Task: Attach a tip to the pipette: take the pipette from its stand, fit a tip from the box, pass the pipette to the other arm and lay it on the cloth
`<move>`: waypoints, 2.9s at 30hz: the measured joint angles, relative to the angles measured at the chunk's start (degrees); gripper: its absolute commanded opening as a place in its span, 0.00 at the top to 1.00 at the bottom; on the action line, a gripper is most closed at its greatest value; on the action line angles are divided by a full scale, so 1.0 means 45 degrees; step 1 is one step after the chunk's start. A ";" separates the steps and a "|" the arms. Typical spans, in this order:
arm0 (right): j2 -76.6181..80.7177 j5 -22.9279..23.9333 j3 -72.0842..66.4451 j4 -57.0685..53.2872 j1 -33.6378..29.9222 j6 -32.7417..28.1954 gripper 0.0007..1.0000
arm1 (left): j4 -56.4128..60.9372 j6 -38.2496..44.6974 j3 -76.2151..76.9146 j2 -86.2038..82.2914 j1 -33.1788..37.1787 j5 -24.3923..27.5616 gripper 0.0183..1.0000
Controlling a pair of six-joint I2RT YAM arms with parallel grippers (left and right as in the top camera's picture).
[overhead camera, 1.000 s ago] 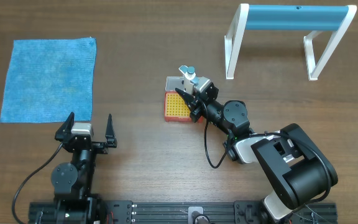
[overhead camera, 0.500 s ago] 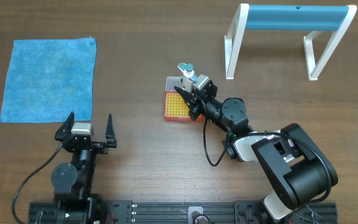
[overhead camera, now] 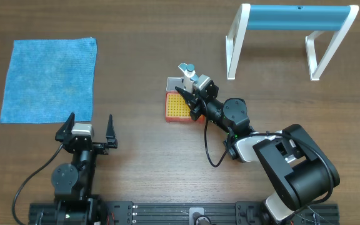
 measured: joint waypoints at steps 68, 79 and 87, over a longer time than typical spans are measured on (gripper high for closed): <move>-0.0199 -0.0185 -0.0393 -0.0160 -0.0117 0.0010 0.92 | 0.0000 0.0000 0.0000 0.0000 0.0000 0.0000 0.00; -0.0291 -0.0185 -0.0403 -0.0389 -0.0117 0.0005 0.92 | 0.0000 0.0000 0.0000 0.0000 0.0000 0.0000 0.00; -0.0374 -0.0180 -0.0534 -0.0340 -0.0117 0.0005 0.92 | 0.0000 0.0000 0.0000 0.0000 0.0000 0.0000 0.00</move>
